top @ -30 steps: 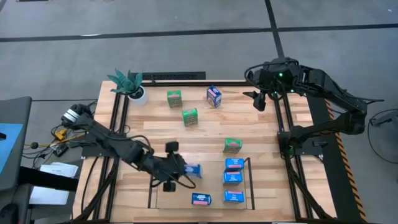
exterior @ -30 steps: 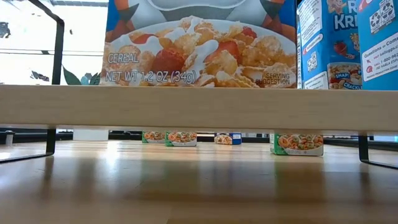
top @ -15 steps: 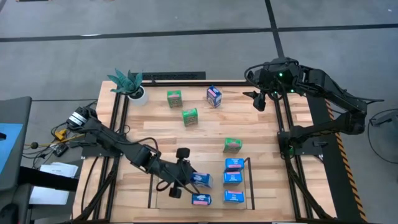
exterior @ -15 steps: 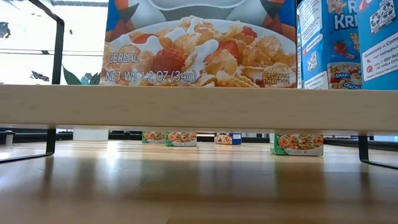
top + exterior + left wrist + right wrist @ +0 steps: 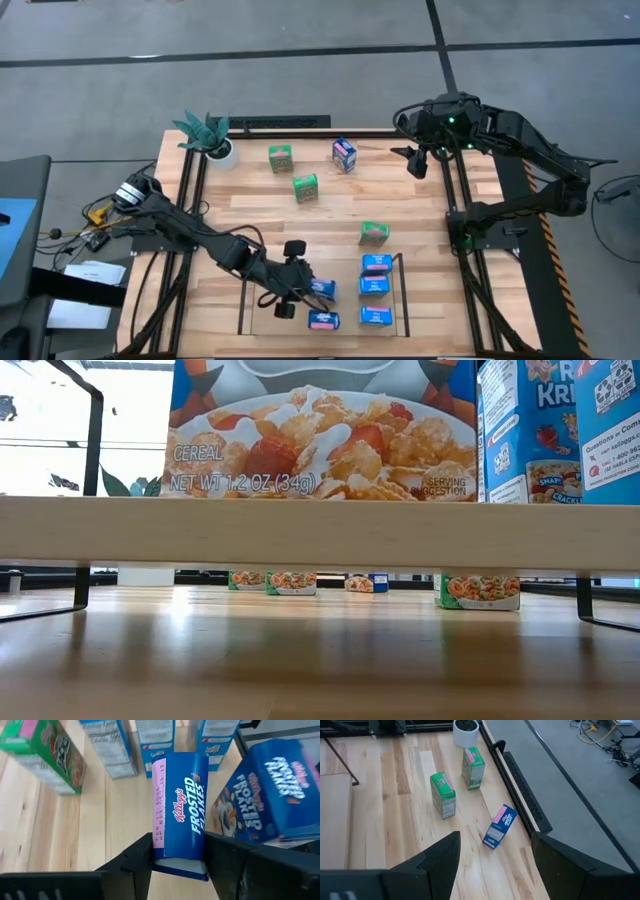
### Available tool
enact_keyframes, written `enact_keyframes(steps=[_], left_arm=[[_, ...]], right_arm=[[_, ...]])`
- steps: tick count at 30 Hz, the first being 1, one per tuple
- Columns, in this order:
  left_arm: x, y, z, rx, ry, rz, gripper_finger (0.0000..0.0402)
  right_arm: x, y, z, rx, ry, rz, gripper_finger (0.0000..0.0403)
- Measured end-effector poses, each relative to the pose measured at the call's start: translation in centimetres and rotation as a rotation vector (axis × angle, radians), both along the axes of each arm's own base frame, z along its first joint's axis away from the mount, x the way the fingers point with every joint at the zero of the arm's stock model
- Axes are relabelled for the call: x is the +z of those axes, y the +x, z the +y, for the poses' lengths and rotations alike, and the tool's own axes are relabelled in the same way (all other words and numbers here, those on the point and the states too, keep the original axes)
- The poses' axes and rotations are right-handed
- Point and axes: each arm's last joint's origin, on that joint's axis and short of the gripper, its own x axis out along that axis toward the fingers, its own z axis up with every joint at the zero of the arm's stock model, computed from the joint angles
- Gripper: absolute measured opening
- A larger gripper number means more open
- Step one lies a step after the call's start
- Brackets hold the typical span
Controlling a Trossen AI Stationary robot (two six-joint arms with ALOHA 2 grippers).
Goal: Stack cereal on shelf
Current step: Put the bottom blue cereal box on the shelf aligned with the other blue cereal box
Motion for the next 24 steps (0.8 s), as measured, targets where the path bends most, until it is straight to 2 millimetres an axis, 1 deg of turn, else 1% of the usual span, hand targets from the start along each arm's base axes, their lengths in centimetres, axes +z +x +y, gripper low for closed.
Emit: enact_keyframes(steps=[13, 24], left_arm=[[-0.04, -0.1, -0.07, 0.003, 0.0, 0.006, 0.0146], [0.12, 0.42, 0.35, -0.024, -0.021, -0.011, 0.0169]], right_arm=[[0.06, 0.04, -0.02, 0.006, -0.01, -0.003, 0.027], [0.06, 0.04, -0.01, 0.008, -0.012, -0.002, 0.027]])
